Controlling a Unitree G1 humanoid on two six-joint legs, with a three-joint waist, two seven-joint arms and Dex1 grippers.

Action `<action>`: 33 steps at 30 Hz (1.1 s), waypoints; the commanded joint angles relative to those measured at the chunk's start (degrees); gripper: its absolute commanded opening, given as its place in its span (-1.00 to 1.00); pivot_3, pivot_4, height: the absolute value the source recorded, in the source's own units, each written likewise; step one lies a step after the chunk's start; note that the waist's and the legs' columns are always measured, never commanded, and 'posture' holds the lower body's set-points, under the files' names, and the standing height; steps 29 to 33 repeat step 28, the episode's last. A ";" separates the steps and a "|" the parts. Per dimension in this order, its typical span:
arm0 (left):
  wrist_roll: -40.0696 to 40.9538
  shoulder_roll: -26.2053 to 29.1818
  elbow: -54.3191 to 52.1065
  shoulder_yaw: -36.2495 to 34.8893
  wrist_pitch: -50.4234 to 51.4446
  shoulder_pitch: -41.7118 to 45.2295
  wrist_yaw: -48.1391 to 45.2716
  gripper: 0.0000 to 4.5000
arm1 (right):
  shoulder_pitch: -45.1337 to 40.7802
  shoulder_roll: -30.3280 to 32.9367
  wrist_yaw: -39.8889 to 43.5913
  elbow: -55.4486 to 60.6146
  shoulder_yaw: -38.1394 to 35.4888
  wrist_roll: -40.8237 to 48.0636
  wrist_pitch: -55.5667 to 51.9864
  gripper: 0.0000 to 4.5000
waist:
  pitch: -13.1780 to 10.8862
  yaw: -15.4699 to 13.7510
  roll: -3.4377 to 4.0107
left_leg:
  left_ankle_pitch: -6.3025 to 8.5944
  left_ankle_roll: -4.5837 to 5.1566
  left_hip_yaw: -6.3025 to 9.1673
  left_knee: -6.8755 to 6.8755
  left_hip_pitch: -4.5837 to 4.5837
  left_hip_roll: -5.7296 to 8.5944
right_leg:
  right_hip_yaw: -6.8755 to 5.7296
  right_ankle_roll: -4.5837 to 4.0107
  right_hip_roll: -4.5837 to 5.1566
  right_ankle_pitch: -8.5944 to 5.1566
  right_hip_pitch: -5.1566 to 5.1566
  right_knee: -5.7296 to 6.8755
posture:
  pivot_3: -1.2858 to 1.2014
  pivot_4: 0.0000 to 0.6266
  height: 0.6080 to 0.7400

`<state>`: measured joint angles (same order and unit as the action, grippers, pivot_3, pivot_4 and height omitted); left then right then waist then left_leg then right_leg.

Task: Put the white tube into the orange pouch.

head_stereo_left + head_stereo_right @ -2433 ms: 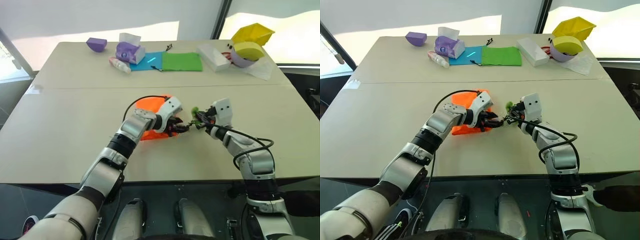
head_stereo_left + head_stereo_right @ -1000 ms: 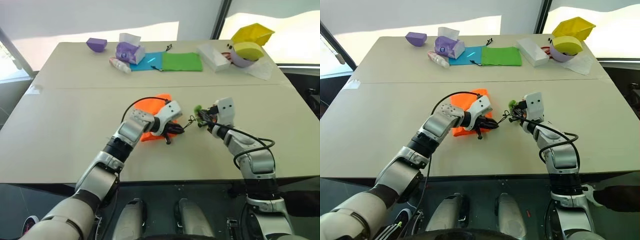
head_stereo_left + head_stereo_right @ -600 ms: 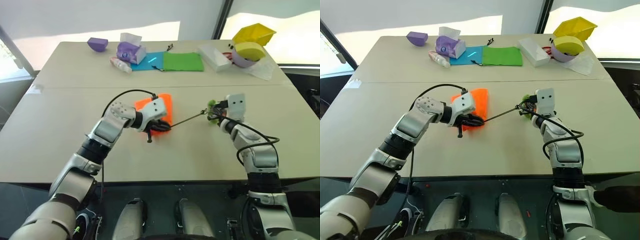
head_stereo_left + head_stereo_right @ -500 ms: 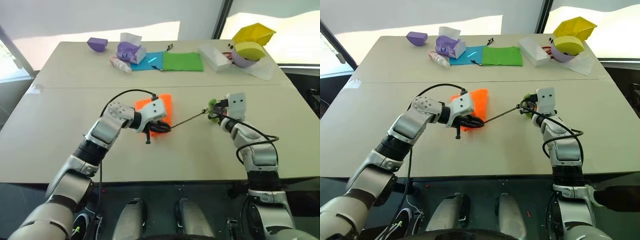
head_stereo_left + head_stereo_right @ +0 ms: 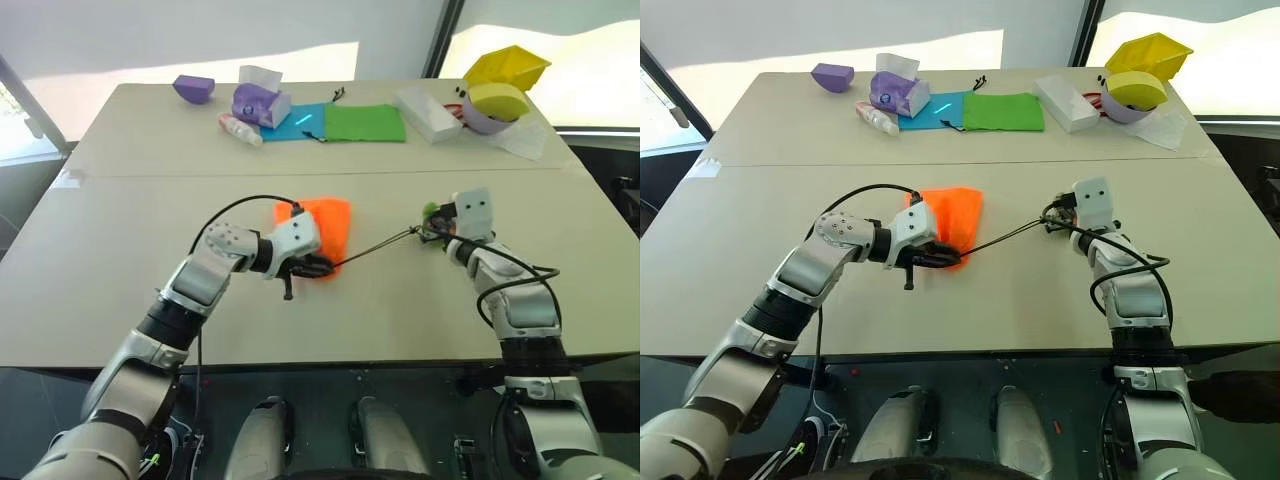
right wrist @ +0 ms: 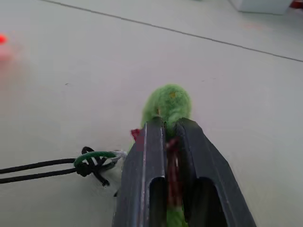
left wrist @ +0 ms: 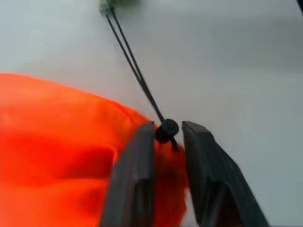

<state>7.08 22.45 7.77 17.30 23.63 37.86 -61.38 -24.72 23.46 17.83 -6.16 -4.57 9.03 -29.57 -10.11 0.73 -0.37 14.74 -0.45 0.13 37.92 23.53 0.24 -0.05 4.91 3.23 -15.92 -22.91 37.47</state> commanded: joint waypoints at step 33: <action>14.45 9.79 -11.20 -37.92 -7.54 -30.28 16.94 0.45 | 21.66 15.75 41.63 15.94 -6.12 17.34 17.27 0.99 | -0.02 -0.26 -0.02 | 0.04 -0.04 0.00 -0.05 -0.12 -0.05 | -0.01 -0.58 0.41 0.05 0.23 -0.43 | 0.03 -0.52 1.00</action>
